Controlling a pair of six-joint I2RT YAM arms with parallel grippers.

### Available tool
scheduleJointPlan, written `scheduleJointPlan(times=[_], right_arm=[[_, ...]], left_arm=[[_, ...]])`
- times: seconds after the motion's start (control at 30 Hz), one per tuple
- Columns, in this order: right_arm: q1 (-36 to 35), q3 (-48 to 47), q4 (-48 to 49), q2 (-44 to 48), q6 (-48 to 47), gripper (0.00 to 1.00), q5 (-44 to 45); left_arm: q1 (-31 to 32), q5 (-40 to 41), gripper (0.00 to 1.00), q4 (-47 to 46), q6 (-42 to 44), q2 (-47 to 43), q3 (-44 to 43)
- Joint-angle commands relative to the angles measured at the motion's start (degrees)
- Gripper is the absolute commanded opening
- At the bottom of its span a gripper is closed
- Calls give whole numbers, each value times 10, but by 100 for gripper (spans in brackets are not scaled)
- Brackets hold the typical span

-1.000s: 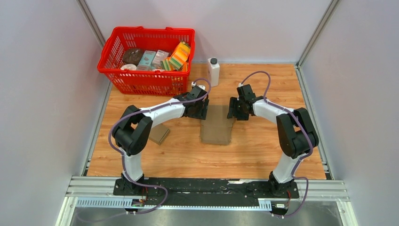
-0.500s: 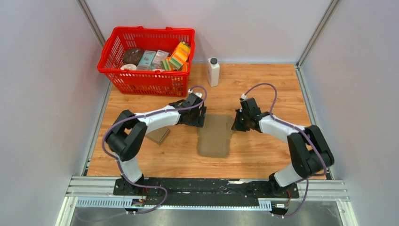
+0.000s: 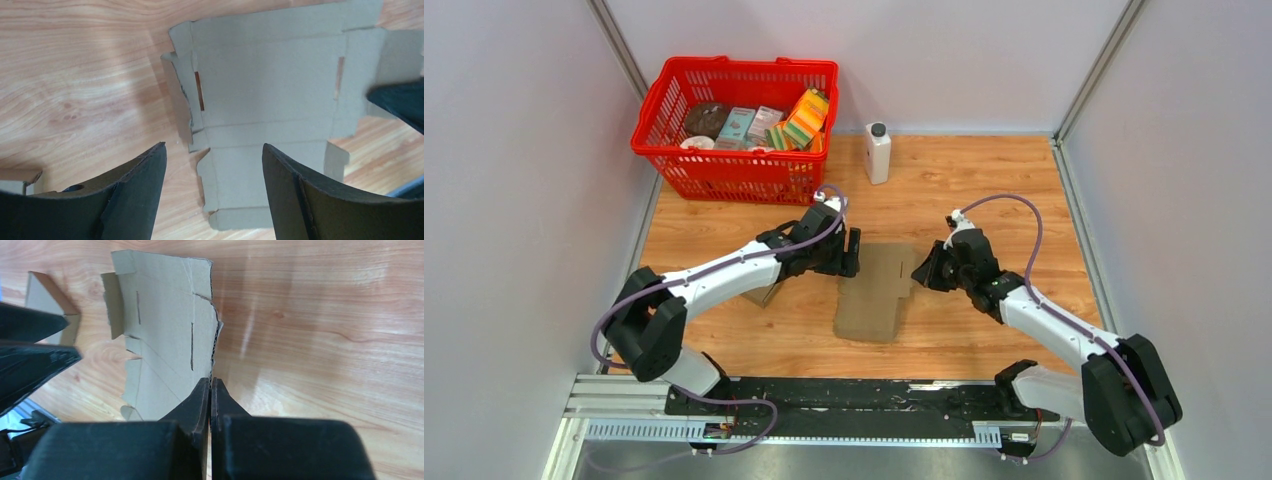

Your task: Fold the paper box

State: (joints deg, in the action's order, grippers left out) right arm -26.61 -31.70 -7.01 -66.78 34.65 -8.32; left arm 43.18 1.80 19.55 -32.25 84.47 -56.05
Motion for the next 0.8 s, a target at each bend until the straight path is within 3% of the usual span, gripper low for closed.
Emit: scheduleJointPlan(times=[0.0, 0.1, 0.2, 0.33, 0.4, 0.5, 0.53, 0.73, 0.77], right_arm=[[-5, 16, 43, 46, 32, 0, -8], [-4, 29, 57, 56, 45, 0, -21], [-3, 45, 65, 63, 56, 0, -35], [-4, 61, 92, 75, 59, 0, -54], [-4, 68, 95, 80, 57, 0, -59], [-5, 75, 107, 85, 52, 0, -72], [-4, 77, 117, 89, 53, 0, -83], [-3, 66, 109, 73, 0, 0, -139], [-3, 57, 94, 67, -24, 4, -140]], left_arm=[[9, 63, 77, 22, -10, 49, -28], [6, 56, 73, -18, -22, 75, -13], [6, 74, 61, -33, -28, 83, -4], [-4, 85, 31, -42, -21, 66, 14], [-9, 79, 26, -45, -10, 57, 24], [-14, 58, 10, -52, 3, 42, 37], [-15, 55, 1, -51, 9, 37, 39], [-20, -14, 0, -108, 74, -23, 91], [-20, -41, 0, -120, 83, -39, 119]])
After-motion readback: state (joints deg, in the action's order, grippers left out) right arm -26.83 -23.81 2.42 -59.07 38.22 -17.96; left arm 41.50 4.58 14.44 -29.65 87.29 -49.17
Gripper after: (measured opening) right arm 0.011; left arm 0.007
